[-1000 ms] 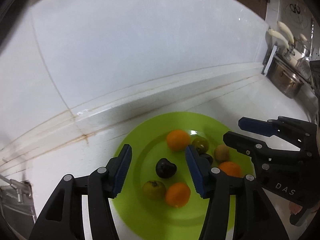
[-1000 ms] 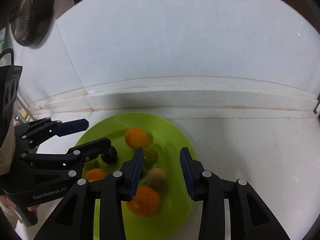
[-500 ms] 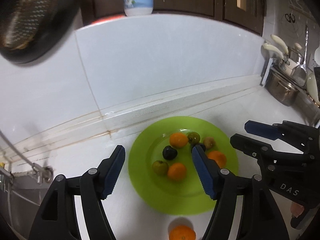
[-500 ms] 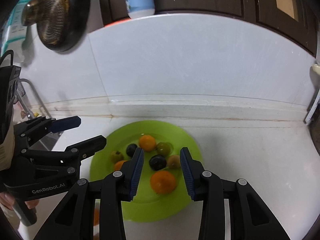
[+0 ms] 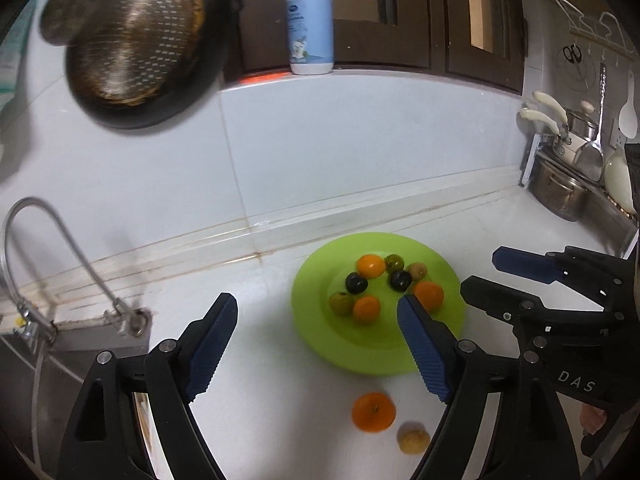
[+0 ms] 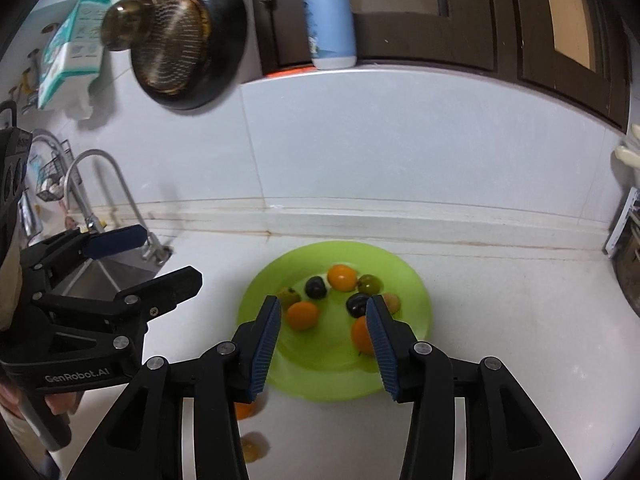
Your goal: Organize fruits
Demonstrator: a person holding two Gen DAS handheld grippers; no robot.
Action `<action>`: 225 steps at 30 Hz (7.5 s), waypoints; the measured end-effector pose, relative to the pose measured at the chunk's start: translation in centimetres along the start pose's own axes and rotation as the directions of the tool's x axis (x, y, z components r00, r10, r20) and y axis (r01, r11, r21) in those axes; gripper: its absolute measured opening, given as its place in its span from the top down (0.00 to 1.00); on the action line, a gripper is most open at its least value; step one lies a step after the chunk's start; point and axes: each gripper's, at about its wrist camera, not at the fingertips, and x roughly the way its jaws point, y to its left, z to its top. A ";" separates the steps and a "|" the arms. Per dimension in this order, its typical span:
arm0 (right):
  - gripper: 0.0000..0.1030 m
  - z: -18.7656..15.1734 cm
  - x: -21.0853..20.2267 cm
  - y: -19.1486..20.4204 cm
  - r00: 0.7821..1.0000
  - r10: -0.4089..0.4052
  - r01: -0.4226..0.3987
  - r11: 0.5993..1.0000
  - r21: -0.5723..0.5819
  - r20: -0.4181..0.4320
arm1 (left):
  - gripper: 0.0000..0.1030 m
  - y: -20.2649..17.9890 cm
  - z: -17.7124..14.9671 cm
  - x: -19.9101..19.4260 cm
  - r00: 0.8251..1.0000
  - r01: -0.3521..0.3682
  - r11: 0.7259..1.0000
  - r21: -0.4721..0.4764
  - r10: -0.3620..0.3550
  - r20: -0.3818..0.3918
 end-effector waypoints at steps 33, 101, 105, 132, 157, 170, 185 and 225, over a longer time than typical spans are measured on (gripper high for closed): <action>0.54 -7.7 2.6 5.1 0.964 0.121 -0.132 0.991 -0.033 -0.238 | 0.16 2.6 -10.5 -2.0 0.986 -0.096 0.993 -0.061 0.087 -0.144; 0.70 -9.1 4.0 -0.8 0.965 0.039 -0.016 0.996 0.091 -0.260 | 0.57 -3.6 -8.3 9.2 0.946 0.161 0.987 -0.026 -0.161 -0.282; 0.70 -9.1 4.0 -0.9 0.965 0.036 -0.014 0.996 0.086 -0.260 | 0.60 -3.6 -8.3 9.1 0.946 0.164 0.986 -0.010 -0.160 -0.282; 0.70 -5.0 0.3 -0.3 0.991 0.041 -0.032 0.997 0.073 -0.125 | 0.61 -3.0 -3.8 4.5 0.972 0.193 0.981 0.009 -0.190 -0.138; 0.70 -0.1 4.8 -1.8 0.995 0.028 -0.023 0.998 0.051 -0.093 | 0.61 -1.5 0.2 9.6 0.973 0.204 0.979 0.007 -0.202 -0.111; 0.70 -1.2 9.7 -2.6 0.983 0.017 -0.007 0.998 0.056 -0.184 | 0.61 -0.7 -1.3 14.4 0.952 0.218 0.976 -0.025 -0.218 -0.214; 0.57 -0.7 9.8 -2.5 0.987 -0.045 0.057 0.995 0.076 -0.154 | 0.44 -0.4 -1.5 12.6 0.967 0.199 0.980 0.010 -0.195 -0.163; 0.37 -9.4 -15.4 0.1 0.993 -0.097 0.094 0.994 0.053 0.061 | 0.07 -8.1 -9.5 -15.0 0.986 -0.058 0.998 -0.033 0.062 0.158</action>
